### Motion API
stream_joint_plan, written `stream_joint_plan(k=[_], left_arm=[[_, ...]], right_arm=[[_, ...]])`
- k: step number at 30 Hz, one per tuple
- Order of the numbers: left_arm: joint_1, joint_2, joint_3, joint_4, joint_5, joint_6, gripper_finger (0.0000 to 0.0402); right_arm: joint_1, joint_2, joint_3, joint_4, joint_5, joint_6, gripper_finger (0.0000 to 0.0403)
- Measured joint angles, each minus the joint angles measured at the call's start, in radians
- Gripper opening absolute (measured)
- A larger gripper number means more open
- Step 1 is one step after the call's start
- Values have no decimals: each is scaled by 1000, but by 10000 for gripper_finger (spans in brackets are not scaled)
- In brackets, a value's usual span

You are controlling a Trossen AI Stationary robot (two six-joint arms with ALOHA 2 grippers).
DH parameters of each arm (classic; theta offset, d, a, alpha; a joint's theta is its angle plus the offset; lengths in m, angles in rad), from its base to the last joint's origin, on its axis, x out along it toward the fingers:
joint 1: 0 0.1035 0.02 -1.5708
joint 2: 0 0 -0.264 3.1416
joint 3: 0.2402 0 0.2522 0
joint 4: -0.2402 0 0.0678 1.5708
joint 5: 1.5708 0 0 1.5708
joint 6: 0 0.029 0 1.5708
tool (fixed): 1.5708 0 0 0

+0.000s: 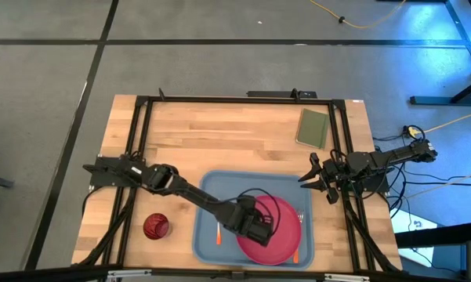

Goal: Pick and place plate/cup/fork/spoon on tray
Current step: Adjust the pink plate on the blue serving tray

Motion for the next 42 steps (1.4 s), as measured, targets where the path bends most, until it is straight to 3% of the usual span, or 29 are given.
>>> stream_joint_plan(k=[11, 42], left_arm=[[-20, -2, 1, -144, 34, -188, 73], [-45, 15, 0, -231, 135, -330, 73]], right_arm=[[0, 0, 0, 0, 0, 0, 102], [0, 0, 0, 0, 0, 0, 102]])
